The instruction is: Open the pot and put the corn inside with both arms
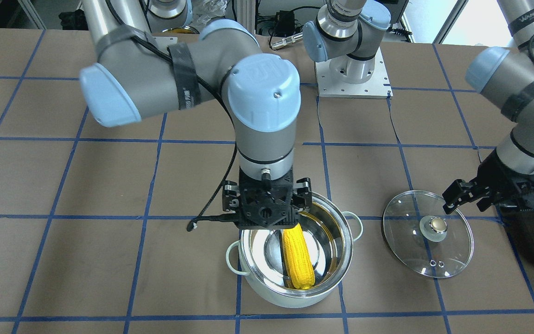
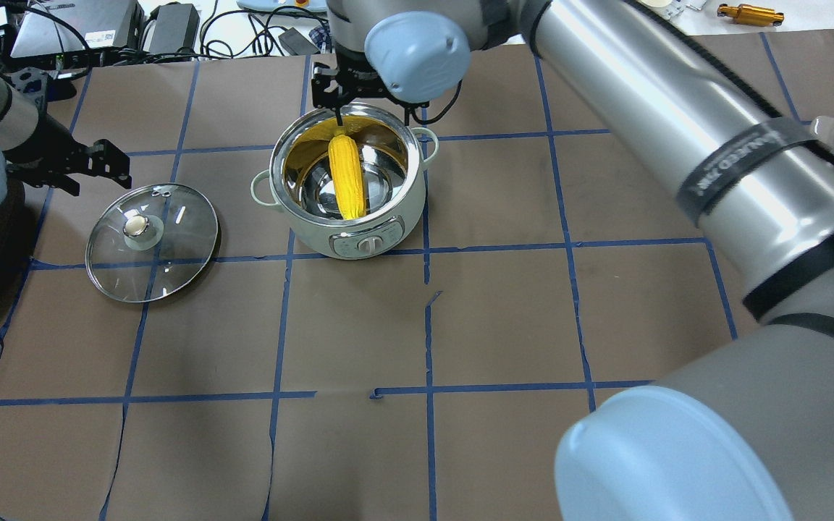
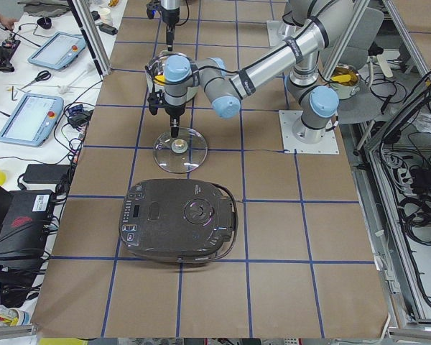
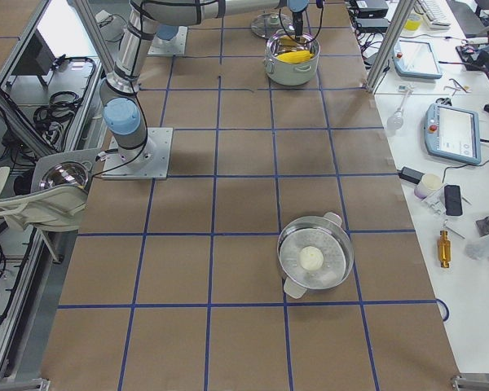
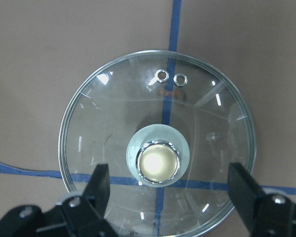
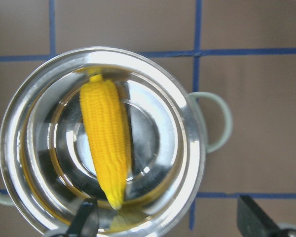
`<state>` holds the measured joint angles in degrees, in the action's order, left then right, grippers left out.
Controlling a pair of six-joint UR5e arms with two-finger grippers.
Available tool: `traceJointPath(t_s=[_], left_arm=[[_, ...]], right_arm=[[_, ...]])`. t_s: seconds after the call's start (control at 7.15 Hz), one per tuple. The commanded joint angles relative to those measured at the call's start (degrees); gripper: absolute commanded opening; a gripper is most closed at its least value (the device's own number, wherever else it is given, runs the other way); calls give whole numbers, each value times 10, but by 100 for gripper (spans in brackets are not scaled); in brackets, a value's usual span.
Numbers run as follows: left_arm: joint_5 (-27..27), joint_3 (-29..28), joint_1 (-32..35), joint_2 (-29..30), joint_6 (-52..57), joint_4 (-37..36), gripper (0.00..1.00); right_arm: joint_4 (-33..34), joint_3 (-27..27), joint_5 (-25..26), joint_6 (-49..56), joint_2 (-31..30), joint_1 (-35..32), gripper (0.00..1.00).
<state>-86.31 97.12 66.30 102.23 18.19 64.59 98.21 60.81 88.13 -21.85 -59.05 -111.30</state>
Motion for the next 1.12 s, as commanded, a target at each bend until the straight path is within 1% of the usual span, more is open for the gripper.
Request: traceJointPath(t_s=[0.0,0.14,0.28,0.42,0.56,0.7,0.84,0.98], left_arm=[[-5,-74,56,-54,-40,130,86],[-7,-85,106,-79,-83,157,90],[-3,-90,144,-105,-112,197,92],[-4,-94,179,-123,-144,200,100],[-4,-95,208,-134,-171,217,100],[-2,-96,233,-139,-218,225,100],[-4,-96,255,-141,-230,224,100],[-7,-98,260,-143,-230,223,100]], right_arm=[[-86,49,-1,49,-116,74,100],[-92,113,-3,73,-181,106,100],[-85,180,-2,121,-235,130,100],[-78,239,0,151,-279,156,100],[-62,281,-1,155,-307,181,100],[-31,294,0,183,-314,197,100],[-12,288,6,191,-315,202,100],[-13,277,40,192,-314,202,100]])
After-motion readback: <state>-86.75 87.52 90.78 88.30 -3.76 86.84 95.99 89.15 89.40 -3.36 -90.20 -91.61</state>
